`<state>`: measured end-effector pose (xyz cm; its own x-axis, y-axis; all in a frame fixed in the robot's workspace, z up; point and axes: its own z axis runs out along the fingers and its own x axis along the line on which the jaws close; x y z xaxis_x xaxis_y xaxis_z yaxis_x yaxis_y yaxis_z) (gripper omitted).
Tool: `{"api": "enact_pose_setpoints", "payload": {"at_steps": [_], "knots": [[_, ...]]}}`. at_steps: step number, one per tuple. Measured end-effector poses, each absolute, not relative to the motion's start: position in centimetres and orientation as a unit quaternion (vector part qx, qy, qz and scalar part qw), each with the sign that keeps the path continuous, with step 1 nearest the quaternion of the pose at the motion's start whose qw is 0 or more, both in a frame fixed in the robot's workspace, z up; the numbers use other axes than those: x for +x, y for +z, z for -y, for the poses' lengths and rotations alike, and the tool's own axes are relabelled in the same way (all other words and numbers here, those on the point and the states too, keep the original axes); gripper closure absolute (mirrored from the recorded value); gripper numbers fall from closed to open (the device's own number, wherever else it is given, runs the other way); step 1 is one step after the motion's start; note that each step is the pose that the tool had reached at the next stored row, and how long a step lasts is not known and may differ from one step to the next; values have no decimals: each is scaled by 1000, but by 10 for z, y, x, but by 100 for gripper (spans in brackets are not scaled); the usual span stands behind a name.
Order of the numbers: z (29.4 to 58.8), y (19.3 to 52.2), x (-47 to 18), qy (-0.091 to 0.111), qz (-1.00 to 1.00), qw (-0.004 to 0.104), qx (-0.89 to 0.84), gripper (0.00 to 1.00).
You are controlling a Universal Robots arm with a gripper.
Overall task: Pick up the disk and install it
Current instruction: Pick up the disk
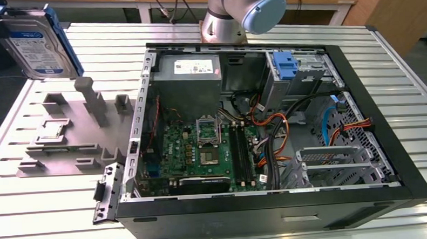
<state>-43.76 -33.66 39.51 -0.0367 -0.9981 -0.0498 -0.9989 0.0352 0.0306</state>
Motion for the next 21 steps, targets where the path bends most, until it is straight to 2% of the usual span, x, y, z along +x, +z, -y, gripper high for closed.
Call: {"api": "enact_pose_setpoints", "payload": {"at_steps": [21], "knots": [[337, 399, -438, 28, -719, 7, -694, 63]]}}
